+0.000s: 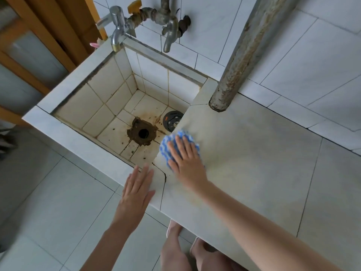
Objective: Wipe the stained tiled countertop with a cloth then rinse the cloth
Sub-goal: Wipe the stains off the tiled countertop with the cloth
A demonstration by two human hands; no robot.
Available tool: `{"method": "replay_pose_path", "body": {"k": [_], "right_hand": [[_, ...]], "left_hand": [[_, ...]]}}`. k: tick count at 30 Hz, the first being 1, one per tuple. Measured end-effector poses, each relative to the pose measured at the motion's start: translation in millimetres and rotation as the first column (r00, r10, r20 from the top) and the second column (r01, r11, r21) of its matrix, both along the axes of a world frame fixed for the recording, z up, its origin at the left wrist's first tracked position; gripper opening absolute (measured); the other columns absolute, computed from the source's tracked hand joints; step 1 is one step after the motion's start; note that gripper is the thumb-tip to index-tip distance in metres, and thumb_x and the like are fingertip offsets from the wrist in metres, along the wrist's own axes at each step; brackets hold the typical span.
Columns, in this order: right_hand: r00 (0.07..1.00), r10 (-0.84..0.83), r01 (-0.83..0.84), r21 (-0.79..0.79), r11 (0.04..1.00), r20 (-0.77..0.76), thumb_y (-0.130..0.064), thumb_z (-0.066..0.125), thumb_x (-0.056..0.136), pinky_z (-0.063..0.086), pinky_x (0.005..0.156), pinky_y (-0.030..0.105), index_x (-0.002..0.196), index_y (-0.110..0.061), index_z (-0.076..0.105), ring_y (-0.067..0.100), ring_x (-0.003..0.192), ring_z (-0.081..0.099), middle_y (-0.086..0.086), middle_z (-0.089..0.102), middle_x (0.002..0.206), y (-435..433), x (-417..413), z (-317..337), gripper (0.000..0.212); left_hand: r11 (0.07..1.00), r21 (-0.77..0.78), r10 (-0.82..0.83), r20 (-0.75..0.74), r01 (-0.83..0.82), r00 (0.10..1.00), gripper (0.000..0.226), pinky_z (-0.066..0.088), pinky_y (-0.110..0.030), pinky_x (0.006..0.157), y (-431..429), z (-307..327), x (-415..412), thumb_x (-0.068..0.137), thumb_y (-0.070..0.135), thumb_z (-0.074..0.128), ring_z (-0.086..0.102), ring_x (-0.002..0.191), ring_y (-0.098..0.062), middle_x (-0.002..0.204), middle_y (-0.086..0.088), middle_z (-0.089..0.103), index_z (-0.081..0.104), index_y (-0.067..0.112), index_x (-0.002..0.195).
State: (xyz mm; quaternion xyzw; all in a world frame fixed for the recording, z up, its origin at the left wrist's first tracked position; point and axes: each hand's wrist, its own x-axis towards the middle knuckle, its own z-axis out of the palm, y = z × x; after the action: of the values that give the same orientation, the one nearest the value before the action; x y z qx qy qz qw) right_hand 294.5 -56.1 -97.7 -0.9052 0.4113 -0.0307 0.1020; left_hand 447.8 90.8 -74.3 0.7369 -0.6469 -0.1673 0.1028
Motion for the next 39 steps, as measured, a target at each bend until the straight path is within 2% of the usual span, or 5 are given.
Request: {"method": "replay_pose_path", "body": {"k": [9,16,19,32,39], "right_hand": [[0.999,-0.046,0.045,-0.042,0.998,-0.012,-0.040,0.027,0.102,0.024,0.112,0.047,0.146,-0.020,0.032,0.031,0.142,0.022,0.009,0.026,0.154,82.7,-77.6,-7.1,0.049],[0.881,-0.441,0.454,0.043,0.890,-0.172,-0.037,0.002,0.102,0.020,0.113,0.050,0.148,-0.011,0.025,0.035,0.145,0.008,0.019,0.015,0.156,83.9,-124.6,-4.0,0.058],[0.837,-0.532,0.541,0.050,0.839,-0.127,-0.036,0.015,0.101,0.019,0.114,0.049,0.148,-0.009,0.025,0.037,0.144,0.010,0.022,0.014,0.155,108.5,-93.6,-1.5,0.055],[0.980,-0.197,0.195,0.113,0.974,0.003,-0.041,0.024,0.103,0.020,0.113,0.044,0.149,-0.022,0.024,0.027,0.145,0.015,0.004,0.020,0.157,147.2,-32.4,7.6,0.050],[0.920,-0.378,0.379,-0.007,0.925,-0.102,-0.036,0.023,0.101,0.018,0.114,0.047,0.147,-0.014,0.028,0.033,0.144,0.014,0.013,0.020,0.155,126.8,-95.4,0.8,0.052]], "left_hand": [[0.998,0.028,0.056,0.079,-0.058,0.995,0.057,0.007,-0.033,0.116,6.2,-3.6,5.3,0.095,0.044,0.025,0.011,0.143,-0.020,0.153,-0.006,0.022,0.022,0.020,0.146],[0.996,0.039,0.073,0.080,-0.077,0.994,0.057,0.013,-0.039,0.116,6.5,-1.5,2.3,0.095,0.044,0.021,0.015,0.142,-0.024,0.150,-0.010,0.026,0.029,0.018,0.144],[0.995,0.038,0.088,0.065,-0.091,0.994,0.057,0.019,-0.043,0.114,5.8,0.5,0.6,0.094,0.044,0.020,0.022,0.140,-0.027,0.149,-0.013,0.027,0.032,0.017,0.143],[0.996,0.045,0.083,0.004,-0.083,0.997,0.053,0.029,-0.041,0.108,11.0,1.9,12.1,0.095,0.045,0.020,0.029,0.136,-0.028,0.149,-0.009,0.023,0.031,0.027,0.143],[0.993,0.041,0.114,-0.003,-0.114,0.994,0.054,0.033,-0.044,0.105,14.7,3.8,18.6,0.093,0.048,0.019,0.034,0.132,-0.029,0.148,-0.008,0.023,0.032,0.029,0.142]]}}
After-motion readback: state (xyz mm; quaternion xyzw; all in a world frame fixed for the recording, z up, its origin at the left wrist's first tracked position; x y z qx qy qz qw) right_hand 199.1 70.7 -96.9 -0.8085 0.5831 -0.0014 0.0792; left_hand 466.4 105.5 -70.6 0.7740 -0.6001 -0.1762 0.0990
